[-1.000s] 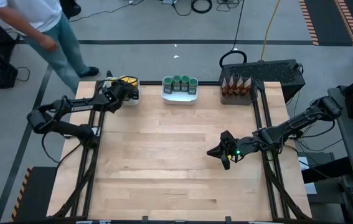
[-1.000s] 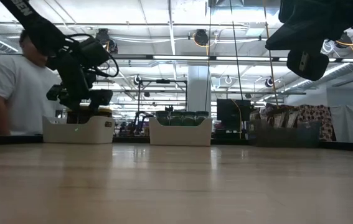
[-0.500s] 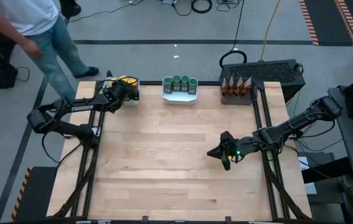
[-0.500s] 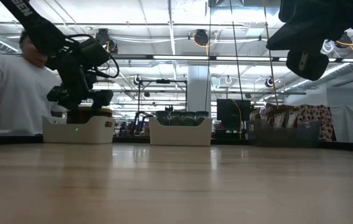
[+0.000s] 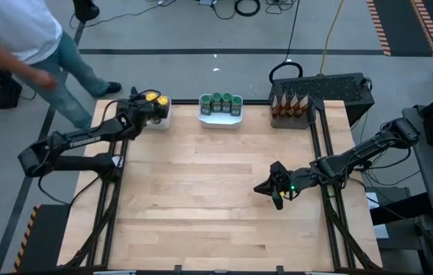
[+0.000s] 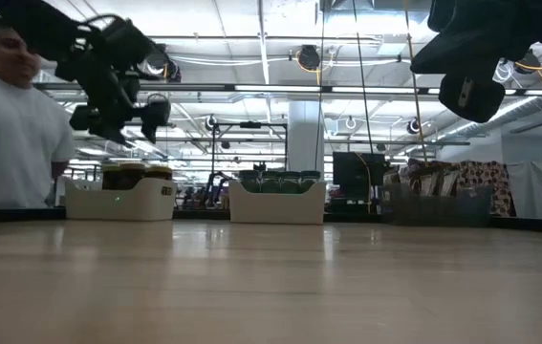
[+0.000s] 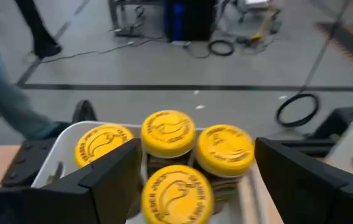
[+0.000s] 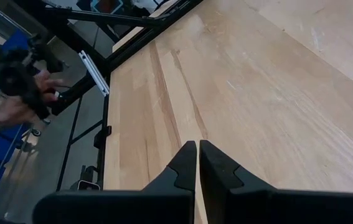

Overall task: Sort spices by type
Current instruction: Return to Home Position

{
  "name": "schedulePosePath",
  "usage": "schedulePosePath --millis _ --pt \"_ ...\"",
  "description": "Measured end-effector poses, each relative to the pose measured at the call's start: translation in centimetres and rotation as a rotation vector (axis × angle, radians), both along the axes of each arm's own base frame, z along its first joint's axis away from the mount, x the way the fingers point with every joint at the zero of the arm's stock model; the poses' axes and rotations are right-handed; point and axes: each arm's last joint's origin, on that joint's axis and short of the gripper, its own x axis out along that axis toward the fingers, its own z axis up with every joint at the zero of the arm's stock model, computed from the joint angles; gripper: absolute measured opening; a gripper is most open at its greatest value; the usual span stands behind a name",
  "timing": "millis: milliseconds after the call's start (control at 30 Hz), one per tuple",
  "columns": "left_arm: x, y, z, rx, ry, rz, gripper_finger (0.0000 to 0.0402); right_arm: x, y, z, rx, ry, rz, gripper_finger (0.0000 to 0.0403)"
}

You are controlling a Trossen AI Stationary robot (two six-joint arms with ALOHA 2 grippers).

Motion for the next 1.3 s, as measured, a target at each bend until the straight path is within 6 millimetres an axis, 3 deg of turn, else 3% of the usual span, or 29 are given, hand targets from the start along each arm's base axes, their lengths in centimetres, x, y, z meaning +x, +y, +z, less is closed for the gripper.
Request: schedulePosePath --millis 200,600,1033,1300 --pt "0.3 -1.6 1.5 0.003 -0.111 -0.149 0.0315 0.1 -0.3 0.0 -0.005 0.0 0.016 0.0" --pt "3.5 -5.6 2.8 -0.055 -0.385 -0.522 0.0315 1.2 -3.1 0.4 -0.052 -0.044 0.053 0.0" --pt "5.6 -11.1 4.8 -0.006 -0.557 -0.866 0.0315 2.0 -6.5 1.3 -0.125 -0.158 0.096 0.0" --pt "5.4 -12.3 5.3 0.014 -0.544 -0.977 0.0297 2.0 -8.2 2.1 -0.181 -0.197 0.127 0.0"
